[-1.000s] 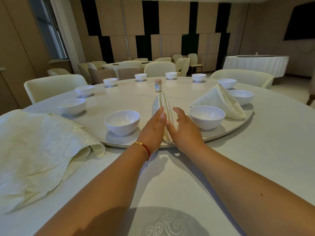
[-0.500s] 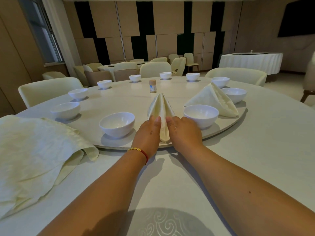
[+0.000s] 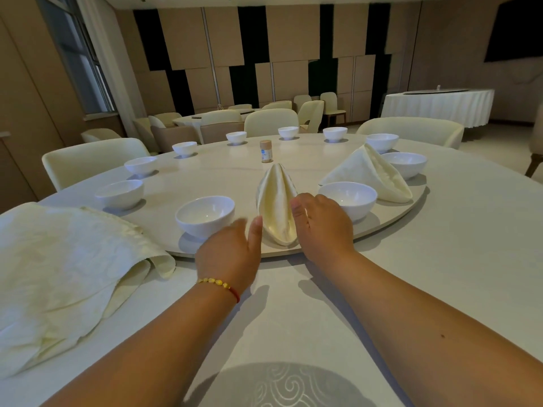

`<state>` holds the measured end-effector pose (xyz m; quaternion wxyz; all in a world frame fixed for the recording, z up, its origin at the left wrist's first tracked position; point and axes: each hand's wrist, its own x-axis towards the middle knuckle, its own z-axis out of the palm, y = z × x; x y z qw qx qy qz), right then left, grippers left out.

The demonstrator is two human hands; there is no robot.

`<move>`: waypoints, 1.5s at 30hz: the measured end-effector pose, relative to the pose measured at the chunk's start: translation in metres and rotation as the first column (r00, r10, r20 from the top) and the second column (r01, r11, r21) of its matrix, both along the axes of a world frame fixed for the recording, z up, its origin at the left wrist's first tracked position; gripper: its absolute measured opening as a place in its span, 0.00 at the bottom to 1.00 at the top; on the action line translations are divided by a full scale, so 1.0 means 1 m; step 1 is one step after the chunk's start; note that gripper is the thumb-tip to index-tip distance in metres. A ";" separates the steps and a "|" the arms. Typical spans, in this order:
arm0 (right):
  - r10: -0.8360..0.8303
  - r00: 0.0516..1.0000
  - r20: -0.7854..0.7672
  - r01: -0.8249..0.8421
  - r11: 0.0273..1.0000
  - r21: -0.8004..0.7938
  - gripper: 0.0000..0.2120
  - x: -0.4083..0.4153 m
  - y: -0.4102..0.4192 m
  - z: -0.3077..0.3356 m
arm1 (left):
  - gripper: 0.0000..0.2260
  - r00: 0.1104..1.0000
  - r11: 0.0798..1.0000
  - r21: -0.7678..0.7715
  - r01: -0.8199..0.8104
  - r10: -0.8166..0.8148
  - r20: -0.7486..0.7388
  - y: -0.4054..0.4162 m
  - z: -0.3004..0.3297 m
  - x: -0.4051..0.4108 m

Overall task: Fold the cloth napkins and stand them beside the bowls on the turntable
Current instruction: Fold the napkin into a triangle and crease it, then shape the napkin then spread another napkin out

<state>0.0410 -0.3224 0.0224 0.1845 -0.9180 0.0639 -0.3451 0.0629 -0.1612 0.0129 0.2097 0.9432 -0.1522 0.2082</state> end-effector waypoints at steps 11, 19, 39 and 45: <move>0.095 0.990 0.101 -0.103 0.992 0.074 0.36 -0.020 0.013 0.003 | 0.21 0.998 0.926 0.375 0.052 -0.041 -0.038 0.008 -0.003 -0.025; 0.144 0.989 0.026 -0.147 0.980 0.133 0.36 -0.037 0.022 0.000 | 0.21 0.976 0.982 0.077 0.173 -0.161 -0.146 -0.012 -0.007 -0.041; 0.466 0.843 -0.268 -0.470 0.881 0.054 0.45 -0.032 0.055 -0.031 | 0.23 0.954 0.979 0.200 0.037 0.025 -0.298 0.062 -0.027 -0.007; 0.400 0.813 -0.423 -0.453 0.891 -0.029 0.46 -0.037 0.056 -0.032 | 0.23 0.965 0.978 0.190 0.087 -0.035 -0.260 0.063 -0.033 -0.010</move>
